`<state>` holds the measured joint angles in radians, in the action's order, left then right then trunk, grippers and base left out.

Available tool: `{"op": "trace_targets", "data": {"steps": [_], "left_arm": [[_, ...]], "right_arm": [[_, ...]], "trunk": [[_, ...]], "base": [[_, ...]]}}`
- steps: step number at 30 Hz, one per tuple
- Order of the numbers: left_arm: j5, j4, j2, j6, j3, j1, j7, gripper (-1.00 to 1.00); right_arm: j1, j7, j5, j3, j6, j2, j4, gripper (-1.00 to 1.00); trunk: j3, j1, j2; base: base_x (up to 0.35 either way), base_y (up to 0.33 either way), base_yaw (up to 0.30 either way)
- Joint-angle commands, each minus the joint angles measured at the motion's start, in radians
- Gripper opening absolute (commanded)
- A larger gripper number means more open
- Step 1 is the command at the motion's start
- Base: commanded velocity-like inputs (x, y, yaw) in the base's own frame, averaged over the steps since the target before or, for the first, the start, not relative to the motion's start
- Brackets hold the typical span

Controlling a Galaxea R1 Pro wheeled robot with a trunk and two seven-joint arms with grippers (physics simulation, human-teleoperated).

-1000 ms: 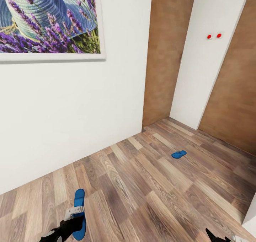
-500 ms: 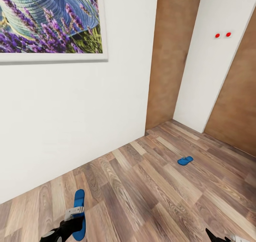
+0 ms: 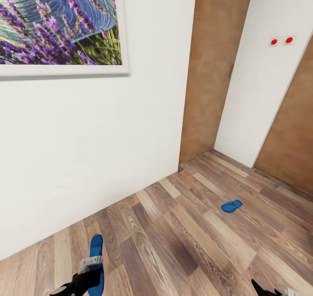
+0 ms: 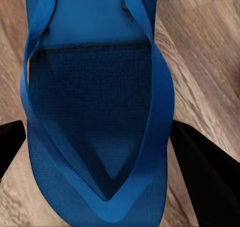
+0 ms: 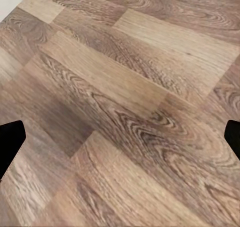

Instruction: In the bedroom, move the book from the bed onto either nightstand, and place the two sandals side by side next to the bed.

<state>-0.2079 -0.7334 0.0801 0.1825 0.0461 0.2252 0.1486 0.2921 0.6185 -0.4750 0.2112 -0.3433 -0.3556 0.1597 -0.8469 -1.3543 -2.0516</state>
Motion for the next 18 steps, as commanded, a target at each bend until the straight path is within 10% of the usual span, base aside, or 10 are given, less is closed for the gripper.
{"op": "trace_targets", "data": {"steps": [1, 18], "left_arm": [[-0.01, -0.001, 0.0, 0.008, 0.003, 0.0, 0.005, -1.0], [-0.008, -0.001, 0.0, 0.005, 0.003, 0.0, 0.005, -1.0]], "right_arm": [[0.001, 0.007, -0.004, 0.004, 0.0, 0.0, -0.002, 1.0], [0.001, 0.007, -0.004, 0.004, 0.0, 0.0, -0.002, 1.0]], "trunk": [[-0.001, 0.0, 0.0], [-0.001, 0.0, 0.0]], "base": [[0.308, 0.0, 0.0], [0.155, 0.0, 0.0]]}}
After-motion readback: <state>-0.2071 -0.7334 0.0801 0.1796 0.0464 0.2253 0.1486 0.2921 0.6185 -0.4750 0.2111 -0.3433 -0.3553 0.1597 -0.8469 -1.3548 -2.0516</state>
